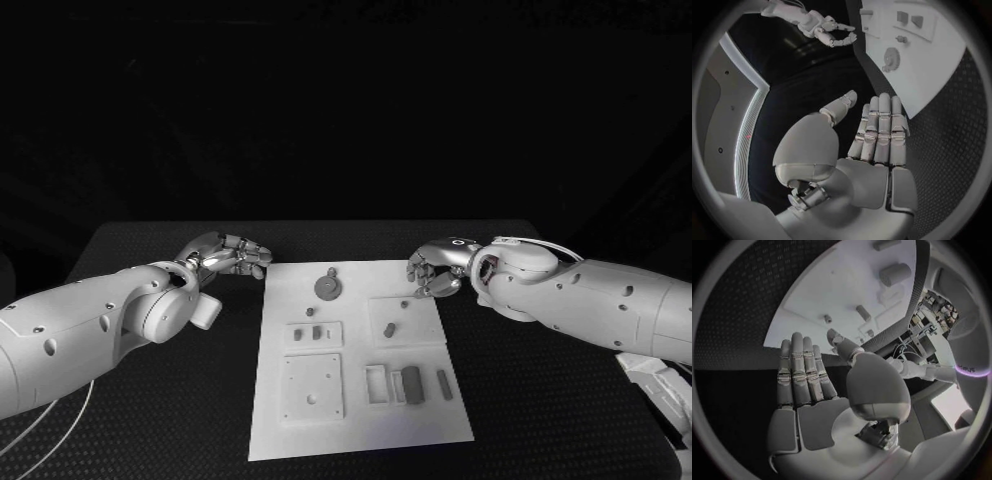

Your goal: Assemble the parts on the task board

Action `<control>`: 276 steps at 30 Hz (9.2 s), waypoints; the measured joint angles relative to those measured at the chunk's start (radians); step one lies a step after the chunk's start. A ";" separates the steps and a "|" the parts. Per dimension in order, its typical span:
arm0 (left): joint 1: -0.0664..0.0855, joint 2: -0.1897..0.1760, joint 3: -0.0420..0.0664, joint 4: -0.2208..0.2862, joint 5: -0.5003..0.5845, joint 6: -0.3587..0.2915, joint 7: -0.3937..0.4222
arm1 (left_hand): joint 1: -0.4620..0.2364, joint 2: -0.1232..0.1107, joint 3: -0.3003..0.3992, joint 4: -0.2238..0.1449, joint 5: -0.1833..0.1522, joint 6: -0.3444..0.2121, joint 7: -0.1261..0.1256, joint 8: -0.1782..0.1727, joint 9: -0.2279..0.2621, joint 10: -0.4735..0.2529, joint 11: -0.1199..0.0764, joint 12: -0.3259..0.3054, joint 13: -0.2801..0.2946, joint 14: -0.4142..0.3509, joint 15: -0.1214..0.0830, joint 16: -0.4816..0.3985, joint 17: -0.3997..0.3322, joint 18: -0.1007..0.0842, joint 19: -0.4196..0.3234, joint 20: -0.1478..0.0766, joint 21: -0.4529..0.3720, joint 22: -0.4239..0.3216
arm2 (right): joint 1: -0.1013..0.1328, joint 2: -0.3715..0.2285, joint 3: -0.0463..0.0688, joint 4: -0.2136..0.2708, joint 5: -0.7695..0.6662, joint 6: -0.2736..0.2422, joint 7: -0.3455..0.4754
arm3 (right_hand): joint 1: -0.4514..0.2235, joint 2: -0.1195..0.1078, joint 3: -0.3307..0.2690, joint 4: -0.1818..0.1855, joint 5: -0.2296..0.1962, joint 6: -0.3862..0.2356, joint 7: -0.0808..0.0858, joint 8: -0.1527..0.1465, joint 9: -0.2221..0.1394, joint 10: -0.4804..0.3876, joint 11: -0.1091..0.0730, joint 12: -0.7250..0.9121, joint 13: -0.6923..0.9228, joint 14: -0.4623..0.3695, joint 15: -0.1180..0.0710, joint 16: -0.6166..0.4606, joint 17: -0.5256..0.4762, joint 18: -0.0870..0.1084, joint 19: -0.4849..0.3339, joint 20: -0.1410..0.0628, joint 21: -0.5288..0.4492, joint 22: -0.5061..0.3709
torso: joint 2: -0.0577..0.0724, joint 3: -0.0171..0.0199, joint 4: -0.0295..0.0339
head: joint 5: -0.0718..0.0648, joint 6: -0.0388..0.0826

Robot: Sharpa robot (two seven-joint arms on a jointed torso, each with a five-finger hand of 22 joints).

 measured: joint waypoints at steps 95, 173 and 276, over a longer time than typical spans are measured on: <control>0.000 -0.001 0.000 0.011 0.070 0.012 -0.017 | -0.009 0.009 -0.008 -0.003 0.000 -0.028 0.012 -0.004 -0.004 -0.004 0.011 0.000 0.002 0.011 0.010 -0.043 0.029 0.000 -0.003 0.004 0.000 -0.048 | -0.085 0.093 -0.001 -0.060 -0.142 -0.105 -0.027 | 0.096 -0.022 0.185 -0.003 0.000 0.106 -0.035 -0.003 0.008 0.091 -0.017 -0.065 0.025 0.001 0.020 -0.100 0.164 0.000 0.002 -0.008 -0.038 0.100 | 0.001 0.0011 0.0002 | 0.008 -0.014; 0.000 -0.003 0.000 -0.001 0.065 0.016 -0.027 | -0.009 0.009 -0.008 -0.003 0.000 -0.028 0.012 -0.004 -0.004 -0.004 0.011 0.000 0.007 0.022 0.007 -0.047 0.047 0.000 0.004 0.004 0.000 -0.055 | -0.120 0.065 0.013 -0.011 -0.113 -0.213 -0.064 | 0.115 0.001 0.181 -0.002 -0.004 0.180 -0.073 0.029 0.053 0.172 -0.033 -0.143 0.067 0.089 -0.025 -0.093 0.270 0.013 0.098 -0.024 -0.014 0.107 | 0.001 0.0007 0.0004 | 0.009 -0.016; 0.000 0.011 0.000 -0.019 0.064 0.017 -0.029 | -0.009 0.009 -0.008 -0.003 0.000 -0.034 0.012 -0.004 -0.004 -0.007 0.007 0.000 0.009 0.022 0.007 -0.055 0.059 0.000 0.004 0.004 0.000 -0.061 | -0.151 0.203 -0.028 0.189 -0.162 -0.134 0.040 | 0.114 0.001 0.180 -0.002 -0.004 0.183 -0.070 0.022 0.064 0.172 -0.032 -0.143 0.079 0.092 -0.027 -0.097 0.283 0.014 0.097 -0.023 -0.010 0.107 | 0.001 -0.0002 0.0008 | 0.107 -0.047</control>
